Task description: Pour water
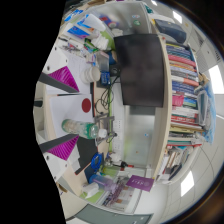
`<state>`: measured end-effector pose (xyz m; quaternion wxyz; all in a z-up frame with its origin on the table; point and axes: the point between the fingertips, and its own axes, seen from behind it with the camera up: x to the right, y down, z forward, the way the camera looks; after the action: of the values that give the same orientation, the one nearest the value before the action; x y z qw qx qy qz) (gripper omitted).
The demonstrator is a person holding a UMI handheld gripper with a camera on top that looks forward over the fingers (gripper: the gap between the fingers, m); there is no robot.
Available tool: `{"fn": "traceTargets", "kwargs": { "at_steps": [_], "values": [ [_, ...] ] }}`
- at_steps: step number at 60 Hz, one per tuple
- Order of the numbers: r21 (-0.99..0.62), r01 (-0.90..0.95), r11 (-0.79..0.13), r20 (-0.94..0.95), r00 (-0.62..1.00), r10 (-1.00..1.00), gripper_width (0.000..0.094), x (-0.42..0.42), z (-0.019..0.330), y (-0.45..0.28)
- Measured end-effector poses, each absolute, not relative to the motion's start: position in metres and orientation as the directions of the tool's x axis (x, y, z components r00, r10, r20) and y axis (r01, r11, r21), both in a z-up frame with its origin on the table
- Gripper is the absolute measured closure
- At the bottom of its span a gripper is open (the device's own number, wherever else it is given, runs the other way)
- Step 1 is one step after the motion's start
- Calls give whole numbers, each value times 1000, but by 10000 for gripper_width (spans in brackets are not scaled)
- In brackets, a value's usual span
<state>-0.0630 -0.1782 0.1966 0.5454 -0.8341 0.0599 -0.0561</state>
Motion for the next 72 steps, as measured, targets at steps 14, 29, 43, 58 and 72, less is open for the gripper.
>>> {"fn": "traceTargets", "kwargs": {
  "at_steps": [14,29,43,58,72],
  "values": [
    [-926,-37,-375,27,986,-164,88,-6,126,-131],
    [-945,0,-327,53,987,-153,185,20,100,-62],
    [-961,-22,-274,27,984,-175,341,38,98,-30],
    [-962,-1,-274,49,983,-176,542,38,98,-19],
    [-946,85,-314,134,981,-139,619,34,97,-7]
  ]
}}
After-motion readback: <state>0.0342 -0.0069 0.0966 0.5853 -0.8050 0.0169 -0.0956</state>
